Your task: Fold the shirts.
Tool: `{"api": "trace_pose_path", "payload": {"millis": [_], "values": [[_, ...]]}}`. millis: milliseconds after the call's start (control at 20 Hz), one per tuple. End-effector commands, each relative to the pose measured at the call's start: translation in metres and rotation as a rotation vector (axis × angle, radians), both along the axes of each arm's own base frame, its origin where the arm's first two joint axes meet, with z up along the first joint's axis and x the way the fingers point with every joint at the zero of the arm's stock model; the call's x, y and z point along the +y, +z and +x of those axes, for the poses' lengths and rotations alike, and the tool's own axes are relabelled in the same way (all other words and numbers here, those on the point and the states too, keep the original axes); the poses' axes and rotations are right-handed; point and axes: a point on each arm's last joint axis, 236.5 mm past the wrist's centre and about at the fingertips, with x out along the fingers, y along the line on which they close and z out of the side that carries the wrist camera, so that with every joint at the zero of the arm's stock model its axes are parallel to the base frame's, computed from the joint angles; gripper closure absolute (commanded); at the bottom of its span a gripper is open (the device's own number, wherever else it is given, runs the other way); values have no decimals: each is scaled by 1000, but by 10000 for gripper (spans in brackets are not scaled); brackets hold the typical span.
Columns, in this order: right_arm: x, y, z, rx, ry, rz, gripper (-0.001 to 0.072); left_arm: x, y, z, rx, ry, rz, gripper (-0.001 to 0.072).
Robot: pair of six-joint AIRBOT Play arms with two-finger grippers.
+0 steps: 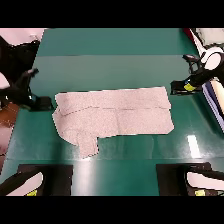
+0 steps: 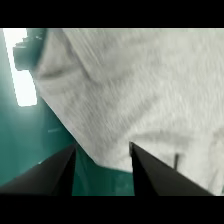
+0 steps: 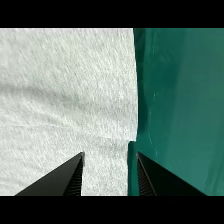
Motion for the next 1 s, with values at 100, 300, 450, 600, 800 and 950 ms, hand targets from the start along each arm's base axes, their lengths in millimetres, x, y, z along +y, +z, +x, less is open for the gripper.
{"api": "trace_pose_path", "payload": {"millis": [100, 300, 450, 600, 800, 950], "values": [[1, 21, 1, -68, 0, 3, 324, -63, -57, -96, 131, 58, -164, 308], [1, 21, -1, -58, 1, 3, 324, -84, -76, -123, 228, 108, -260, 308], [1, 21, -1, -58, 1, 3, 324, -83, -81, -127, 239, 116, -258, 308], [1, 21, -1, -59, 1, 3, 324, -82, -81, -127, 236, 116, -253, 308], [1, 21, -1, -56, 2, 3, 324, -73, -86, -121, 217, 138, -214, 308], [1, 20, -2, -51, 2, 3, 324, -67, -90, -120, 208, 136, -183, 308]]}}
